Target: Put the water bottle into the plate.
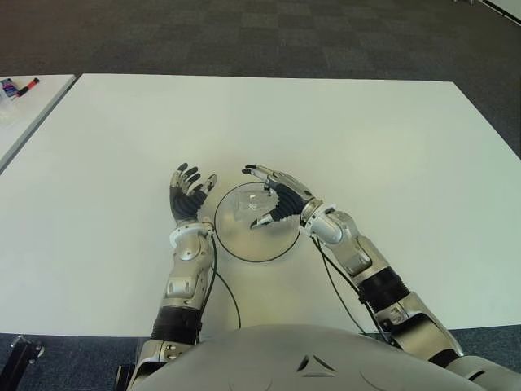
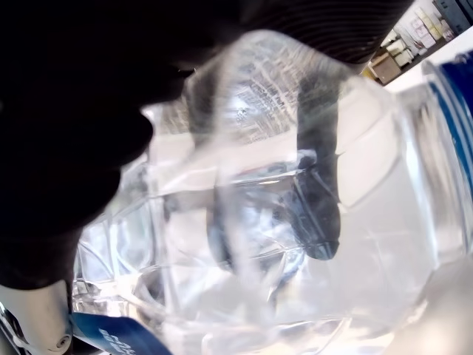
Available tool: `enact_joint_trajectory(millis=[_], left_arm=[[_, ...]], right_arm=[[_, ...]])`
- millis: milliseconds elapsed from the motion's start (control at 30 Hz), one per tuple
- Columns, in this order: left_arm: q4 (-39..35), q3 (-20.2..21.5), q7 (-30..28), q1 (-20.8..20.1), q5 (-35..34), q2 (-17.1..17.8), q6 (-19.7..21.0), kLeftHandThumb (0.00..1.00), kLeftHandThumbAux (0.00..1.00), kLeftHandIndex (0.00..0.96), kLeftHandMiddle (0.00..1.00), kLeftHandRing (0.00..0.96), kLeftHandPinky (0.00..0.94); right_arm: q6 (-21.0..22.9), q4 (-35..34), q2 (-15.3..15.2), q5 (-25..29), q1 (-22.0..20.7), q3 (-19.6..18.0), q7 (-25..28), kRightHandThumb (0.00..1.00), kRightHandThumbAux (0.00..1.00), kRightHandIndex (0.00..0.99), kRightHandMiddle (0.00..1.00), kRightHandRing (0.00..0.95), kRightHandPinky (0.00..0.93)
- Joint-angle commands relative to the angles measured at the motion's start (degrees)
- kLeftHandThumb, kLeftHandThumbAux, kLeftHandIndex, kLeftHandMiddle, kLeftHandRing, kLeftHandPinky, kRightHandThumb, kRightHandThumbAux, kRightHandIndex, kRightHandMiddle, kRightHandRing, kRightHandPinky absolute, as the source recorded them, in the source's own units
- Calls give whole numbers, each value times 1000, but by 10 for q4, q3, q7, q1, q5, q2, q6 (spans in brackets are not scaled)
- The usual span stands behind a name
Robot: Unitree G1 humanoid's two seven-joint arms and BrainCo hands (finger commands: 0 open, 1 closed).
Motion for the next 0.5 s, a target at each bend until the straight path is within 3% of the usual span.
enact_joint_trajectory(millis=[33,233,500], left_arm=[[3,-1,9,1,1,-63,0,91,883,191,251,252,273],[2,-1,8,2,-1,-64,-2,99,881,201,255,257,278],[0,-2,6,4,-4,-64,-3,111,878,202,261,263,286]], right_arm=[[-22,31,2,4,-19,1,-12,71,977,0,0,0,0],[-25,53,2,-2,-25,5,-16,78,975,0,0,0,0],[-32,73,2,-8,-28,7,-27,9,938,0,0,0,0]])
